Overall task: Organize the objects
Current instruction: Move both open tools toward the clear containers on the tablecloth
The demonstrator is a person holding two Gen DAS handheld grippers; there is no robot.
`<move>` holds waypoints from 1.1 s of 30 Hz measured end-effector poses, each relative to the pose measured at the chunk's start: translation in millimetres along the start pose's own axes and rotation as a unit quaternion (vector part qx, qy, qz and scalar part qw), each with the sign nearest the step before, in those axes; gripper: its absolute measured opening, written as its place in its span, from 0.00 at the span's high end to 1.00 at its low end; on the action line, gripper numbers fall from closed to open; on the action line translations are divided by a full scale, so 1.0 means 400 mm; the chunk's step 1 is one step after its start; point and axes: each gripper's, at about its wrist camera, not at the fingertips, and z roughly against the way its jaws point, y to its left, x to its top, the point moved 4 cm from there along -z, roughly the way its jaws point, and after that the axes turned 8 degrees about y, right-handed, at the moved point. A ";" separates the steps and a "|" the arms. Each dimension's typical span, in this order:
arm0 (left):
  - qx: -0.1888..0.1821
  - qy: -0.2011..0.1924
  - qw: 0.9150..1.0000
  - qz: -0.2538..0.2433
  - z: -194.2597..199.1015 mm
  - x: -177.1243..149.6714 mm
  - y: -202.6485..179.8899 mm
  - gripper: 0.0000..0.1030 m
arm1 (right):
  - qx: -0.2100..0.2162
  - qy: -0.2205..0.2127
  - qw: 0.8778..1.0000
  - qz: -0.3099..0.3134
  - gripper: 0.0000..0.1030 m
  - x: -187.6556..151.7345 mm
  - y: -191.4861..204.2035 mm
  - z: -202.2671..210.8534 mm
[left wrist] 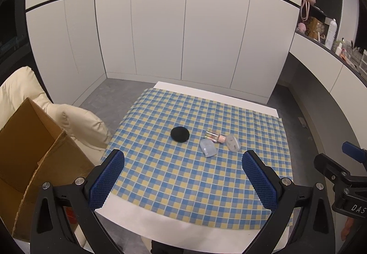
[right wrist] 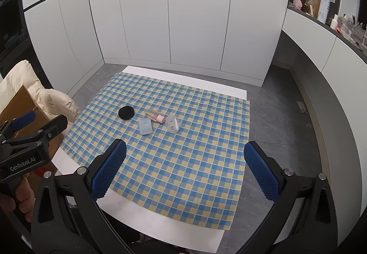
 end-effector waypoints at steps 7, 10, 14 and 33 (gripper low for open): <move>0.001 -0.004 1.000 -0.014 0.006 0.006 -0.033 0.01 | -0.006 -0.002 1.000 -0.004 0.00 -0.011 -0.025 0.014; 0.005 -0.003 1.000 -0.026 0.003 0.007 -0.049 0.01 | -0.009 -0.002 1.000 -0.004 0.00 -0.013 -0.035 0.017; 0.004 0.000 0.999 -0.033 -0.001 0.005 -0.065 0.01 | -0.012 -0.001 1.000 -0.006 0.00 -0.017 -0.044 0.019; 0.017 0.032 0.996 -0.083 -0.169 0.035 -0.105 0.01 | 0.012 0.047 0.999 -0.019 0.00 0.007 -0.075 -0.138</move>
